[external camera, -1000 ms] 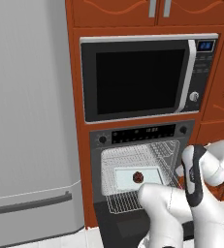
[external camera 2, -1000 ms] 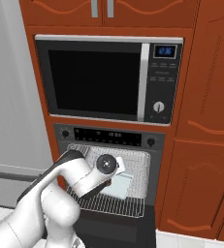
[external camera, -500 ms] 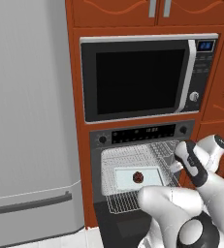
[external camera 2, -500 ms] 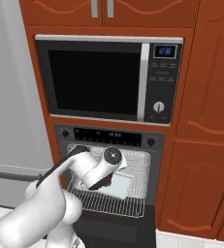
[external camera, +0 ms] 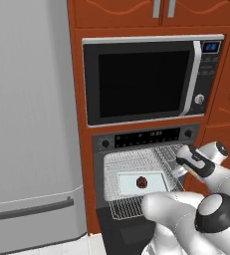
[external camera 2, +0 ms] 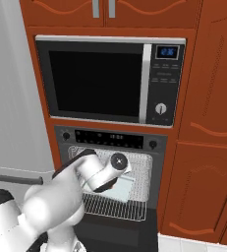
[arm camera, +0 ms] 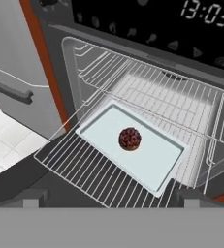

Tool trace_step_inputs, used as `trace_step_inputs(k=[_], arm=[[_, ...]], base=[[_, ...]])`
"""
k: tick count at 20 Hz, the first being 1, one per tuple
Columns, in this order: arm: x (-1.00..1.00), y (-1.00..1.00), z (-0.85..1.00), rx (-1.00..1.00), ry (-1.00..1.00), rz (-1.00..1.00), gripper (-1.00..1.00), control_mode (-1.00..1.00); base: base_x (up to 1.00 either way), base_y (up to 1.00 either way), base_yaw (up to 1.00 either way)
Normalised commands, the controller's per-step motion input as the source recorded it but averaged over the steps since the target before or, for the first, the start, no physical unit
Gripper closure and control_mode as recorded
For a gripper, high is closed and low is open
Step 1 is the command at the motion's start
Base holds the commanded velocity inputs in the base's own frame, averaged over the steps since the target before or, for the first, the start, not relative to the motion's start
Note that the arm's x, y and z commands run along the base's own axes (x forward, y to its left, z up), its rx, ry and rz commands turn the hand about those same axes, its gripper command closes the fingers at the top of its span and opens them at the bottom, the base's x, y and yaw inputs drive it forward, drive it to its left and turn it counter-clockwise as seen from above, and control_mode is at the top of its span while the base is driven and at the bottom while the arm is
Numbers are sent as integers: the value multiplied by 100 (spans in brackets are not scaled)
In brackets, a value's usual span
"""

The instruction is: Take the baked cake out of the oven and place it on the plate for cooling. Then close the oven door.

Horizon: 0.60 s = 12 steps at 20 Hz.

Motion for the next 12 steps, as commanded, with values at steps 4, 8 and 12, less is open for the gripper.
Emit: trace_step_inputs(k=[4, 8, 12], arm=[[43, 0, -25, 0, 0, -1, -100, -100], [53, 0, -27, 0, 0, -5, -100, -100], [39, 0, -39, 3, 0, -3, -100, -100]], base=[[0, 0, 0], [0, 0, 0], [0, 0, 0]])
